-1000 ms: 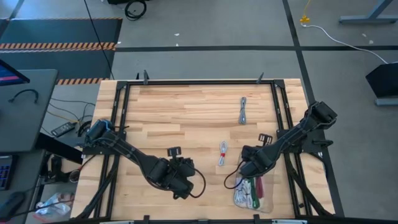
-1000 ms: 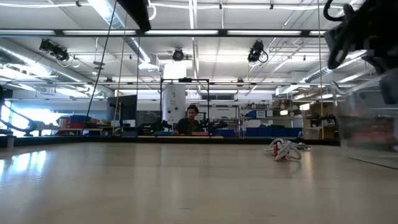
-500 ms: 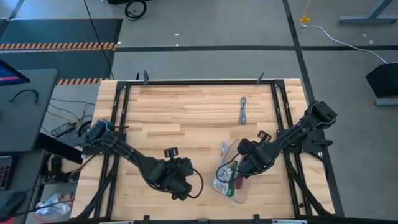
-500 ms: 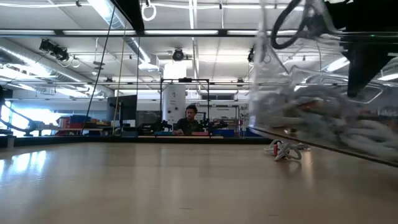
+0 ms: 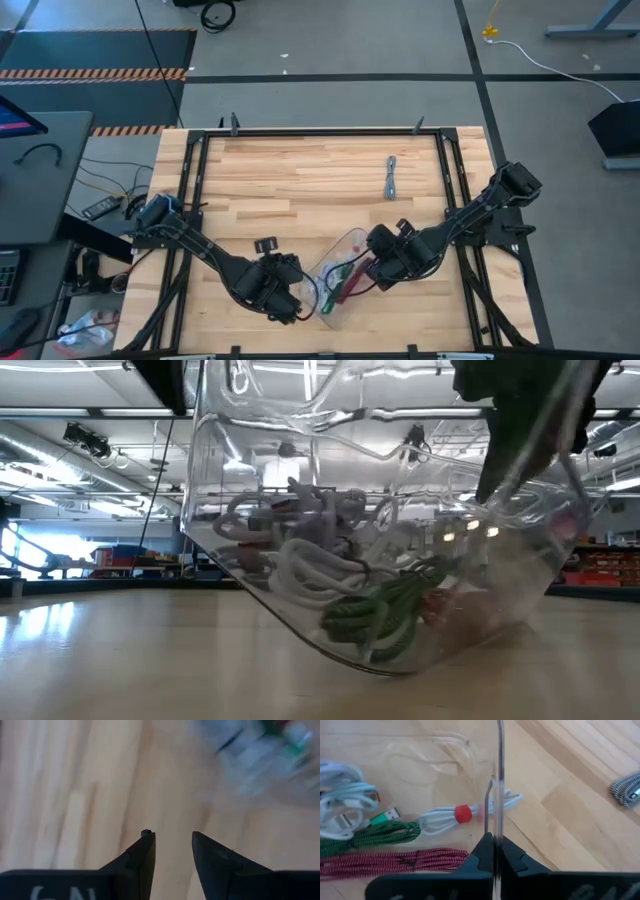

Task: Pick and place USB-C Cables
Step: Move the transparent bin to the center of the table

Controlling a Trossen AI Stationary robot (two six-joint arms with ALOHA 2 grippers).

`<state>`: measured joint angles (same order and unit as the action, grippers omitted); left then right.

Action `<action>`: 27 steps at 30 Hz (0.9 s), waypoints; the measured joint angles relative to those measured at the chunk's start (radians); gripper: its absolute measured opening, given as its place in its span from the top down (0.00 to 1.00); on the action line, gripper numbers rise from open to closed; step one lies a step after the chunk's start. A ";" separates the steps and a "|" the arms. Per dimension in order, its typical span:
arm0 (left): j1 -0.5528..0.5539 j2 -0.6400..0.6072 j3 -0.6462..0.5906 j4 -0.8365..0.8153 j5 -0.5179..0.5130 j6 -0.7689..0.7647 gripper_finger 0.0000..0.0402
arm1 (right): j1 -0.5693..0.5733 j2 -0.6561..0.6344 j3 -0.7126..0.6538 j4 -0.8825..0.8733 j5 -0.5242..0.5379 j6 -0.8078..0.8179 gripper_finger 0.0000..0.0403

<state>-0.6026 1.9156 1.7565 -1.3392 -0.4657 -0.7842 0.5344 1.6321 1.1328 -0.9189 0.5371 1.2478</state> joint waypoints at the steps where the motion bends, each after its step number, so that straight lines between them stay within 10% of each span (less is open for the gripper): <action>1: -0.006 0.000 0.000 -0.043 0.001 -0.029 0.67 | -0.003 0.000 0.000 0.007 -0.005 -0.010 0.99; 15: -0.116 0.000 -0.011 -0.154 -0.017 -0.263 0.67 | 0.007 0.002 -0.041 0.191 -0.087 -0.004 0.99; 27: -0.153 0.000 -0.011 0.297 0.038 0.259 0.67 | 0.012 0.002 -0.079 0.194 -0.131 -0.018 1.00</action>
<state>-0.7561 1.9156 1.7454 -1.0419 -0.4280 -0.5250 0.5465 1.6344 1.0538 -0.7250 0.4057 1.2297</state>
